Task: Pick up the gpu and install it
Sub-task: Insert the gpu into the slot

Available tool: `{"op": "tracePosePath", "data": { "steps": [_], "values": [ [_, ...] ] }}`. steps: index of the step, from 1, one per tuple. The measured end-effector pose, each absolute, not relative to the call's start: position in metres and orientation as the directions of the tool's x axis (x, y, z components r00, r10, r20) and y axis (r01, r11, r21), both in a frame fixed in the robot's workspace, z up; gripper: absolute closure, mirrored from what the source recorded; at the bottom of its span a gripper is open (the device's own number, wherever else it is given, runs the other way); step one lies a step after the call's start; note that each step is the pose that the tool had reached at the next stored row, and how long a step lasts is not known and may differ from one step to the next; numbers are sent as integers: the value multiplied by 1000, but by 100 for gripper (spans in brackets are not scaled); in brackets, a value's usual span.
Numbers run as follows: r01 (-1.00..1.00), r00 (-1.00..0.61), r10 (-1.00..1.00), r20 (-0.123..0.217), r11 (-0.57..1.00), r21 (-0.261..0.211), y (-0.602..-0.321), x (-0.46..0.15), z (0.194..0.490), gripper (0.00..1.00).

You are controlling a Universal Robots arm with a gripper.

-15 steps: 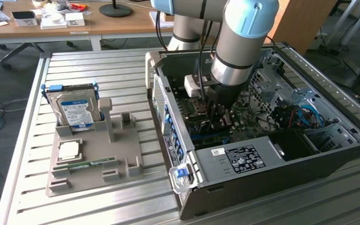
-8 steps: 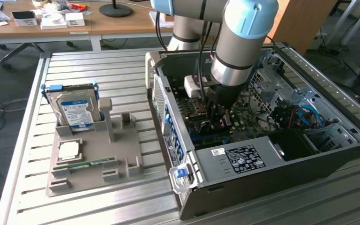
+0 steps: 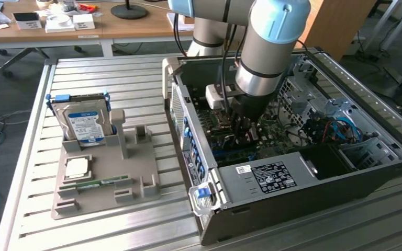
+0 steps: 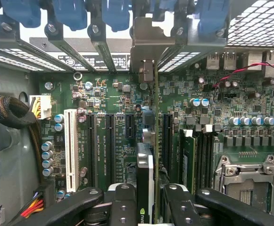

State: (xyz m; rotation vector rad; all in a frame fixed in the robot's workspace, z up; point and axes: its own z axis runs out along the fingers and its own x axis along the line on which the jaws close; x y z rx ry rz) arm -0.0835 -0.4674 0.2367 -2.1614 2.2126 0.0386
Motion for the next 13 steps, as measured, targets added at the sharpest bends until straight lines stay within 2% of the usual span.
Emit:
{"op": "tracePosePath", "data": {
  "steps": [13],
  "values": [
    [-1000,-23,-998,-52,24,-16,-467,-84,236,73]
  ]
}}
